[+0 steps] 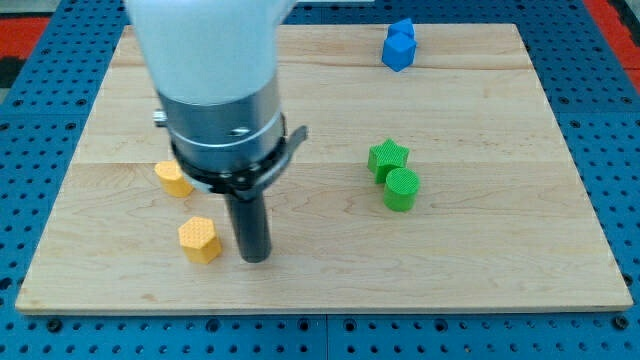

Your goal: Push the yellow hexagon a bit right

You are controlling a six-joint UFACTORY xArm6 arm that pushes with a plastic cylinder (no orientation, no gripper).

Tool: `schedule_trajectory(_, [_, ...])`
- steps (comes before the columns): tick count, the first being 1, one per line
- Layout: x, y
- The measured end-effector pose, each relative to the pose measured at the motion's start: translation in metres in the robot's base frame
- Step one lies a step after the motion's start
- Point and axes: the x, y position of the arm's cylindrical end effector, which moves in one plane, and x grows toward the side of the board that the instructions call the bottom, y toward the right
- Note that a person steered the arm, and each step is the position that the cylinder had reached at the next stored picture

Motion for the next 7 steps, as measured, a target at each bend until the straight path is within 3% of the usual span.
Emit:
schedule_trajectory(3, [-0.012, -0.083])
schedule_trajectory(4, [-0.008, -0.053])
schedule_trajectory(5, [0.018, -0.057])
schedule_trajectory(6, [0.019, -0.132])
schedule_trajectory(7, [-0.002, -0.159])
